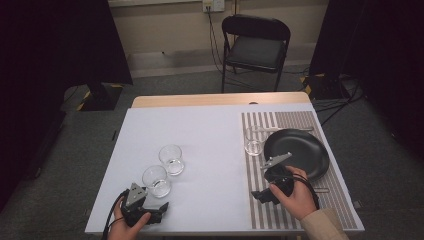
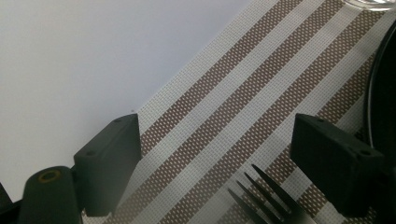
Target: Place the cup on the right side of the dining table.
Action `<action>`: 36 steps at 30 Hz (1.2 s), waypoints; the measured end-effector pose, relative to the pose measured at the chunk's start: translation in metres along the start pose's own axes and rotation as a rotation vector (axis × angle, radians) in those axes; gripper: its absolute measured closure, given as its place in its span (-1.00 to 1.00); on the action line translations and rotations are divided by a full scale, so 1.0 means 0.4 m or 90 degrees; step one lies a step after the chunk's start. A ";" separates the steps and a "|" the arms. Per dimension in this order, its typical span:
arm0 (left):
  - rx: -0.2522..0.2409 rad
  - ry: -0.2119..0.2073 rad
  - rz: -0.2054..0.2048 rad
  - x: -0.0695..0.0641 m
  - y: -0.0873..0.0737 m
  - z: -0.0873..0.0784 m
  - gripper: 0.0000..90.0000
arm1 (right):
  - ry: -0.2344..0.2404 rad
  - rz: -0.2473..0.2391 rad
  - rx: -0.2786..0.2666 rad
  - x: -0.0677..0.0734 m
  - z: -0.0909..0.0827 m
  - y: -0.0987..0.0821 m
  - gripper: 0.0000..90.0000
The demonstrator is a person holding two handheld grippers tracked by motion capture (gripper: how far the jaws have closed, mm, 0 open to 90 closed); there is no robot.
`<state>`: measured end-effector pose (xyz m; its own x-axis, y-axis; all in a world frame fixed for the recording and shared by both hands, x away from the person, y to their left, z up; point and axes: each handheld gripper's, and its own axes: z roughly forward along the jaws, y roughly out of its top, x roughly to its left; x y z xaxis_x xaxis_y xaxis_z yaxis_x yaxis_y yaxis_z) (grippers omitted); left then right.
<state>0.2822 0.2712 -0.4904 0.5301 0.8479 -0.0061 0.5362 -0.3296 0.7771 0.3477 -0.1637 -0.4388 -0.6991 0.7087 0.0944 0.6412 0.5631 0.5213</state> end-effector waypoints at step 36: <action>-0.002 0.001 -0.002 -0.001 -0.001 0.000 -1.00 | -0.005 -0.021 -0.041 -0.009 0.020 -0.070 -0.66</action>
<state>0.2817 0.2711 -0.4906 0.5281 0.8492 -0.0076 0.5357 -0.3262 0.7789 0.3346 -0.1786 -0.4606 -0.7166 0.6940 0.0694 0.5960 0.5578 0.5776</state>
